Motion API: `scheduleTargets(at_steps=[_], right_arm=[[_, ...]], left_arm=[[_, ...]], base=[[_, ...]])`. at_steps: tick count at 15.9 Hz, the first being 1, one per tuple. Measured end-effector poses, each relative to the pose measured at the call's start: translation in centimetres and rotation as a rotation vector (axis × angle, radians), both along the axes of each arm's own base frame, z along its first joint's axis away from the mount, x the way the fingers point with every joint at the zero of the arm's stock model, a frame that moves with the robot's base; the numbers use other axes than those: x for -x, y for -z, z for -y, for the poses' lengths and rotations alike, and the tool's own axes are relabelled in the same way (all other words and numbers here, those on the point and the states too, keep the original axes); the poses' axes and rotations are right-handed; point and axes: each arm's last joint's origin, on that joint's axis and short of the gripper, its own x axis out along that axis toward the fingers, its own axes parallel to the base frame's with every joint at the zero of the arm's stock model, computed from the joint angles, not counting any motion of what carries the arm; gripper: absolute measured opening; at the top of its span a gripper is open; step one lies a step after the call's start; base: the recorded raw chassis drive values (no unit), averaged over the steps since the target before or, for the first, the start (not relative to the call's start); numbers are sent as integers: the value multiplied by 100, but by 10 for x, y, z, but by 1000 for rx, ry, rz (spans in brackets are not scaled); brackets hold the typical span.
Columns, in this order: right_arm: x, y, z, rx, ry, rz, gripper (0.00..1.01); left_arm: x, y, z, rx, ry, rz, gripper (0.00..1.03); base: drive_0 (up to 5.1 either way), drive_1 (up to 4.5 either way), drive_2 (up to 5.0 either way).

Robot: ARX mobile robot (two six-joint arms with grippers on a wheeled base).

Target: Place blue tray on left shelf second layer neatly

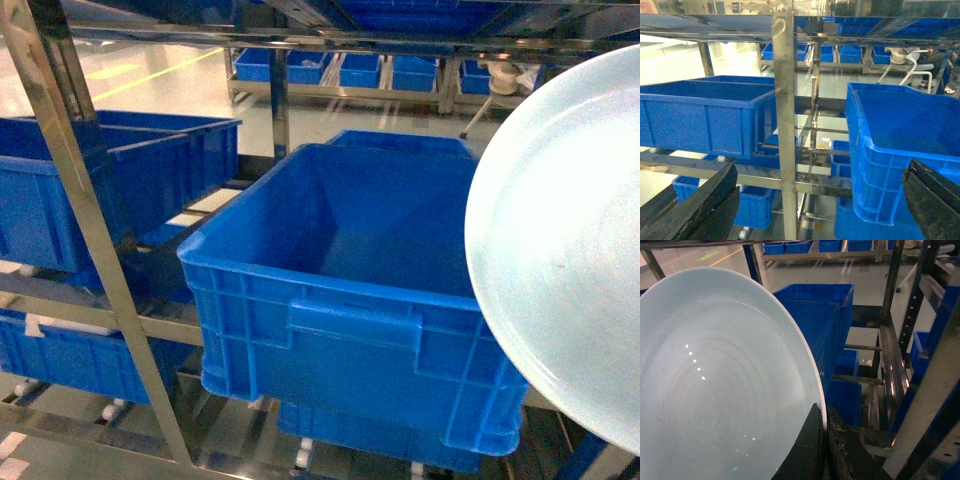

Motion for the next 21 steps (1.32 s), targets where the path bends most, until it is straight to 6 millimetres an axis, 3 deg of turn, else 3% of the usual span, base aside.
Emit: scheduleTargets(at_steps=[13,15,18,21], right_arm=[[0,0,0,0,-4,-2,2],[0,8,-2,-59,-8,-93,2],[-11,14,-10,-176,-7,-155,2],[-38,25,-11,-240,110,-166,2]], left_arm=[[0,0,0,0,-3,4,98],[0,0,0,0,0,-2,98],[0,0,0,0,0,-2,98],[0,0,0,0,0,-1,98]], base=[[-401,456,-59],[-401,456,-59],[-401,456,-59],[-401,456,-59]])
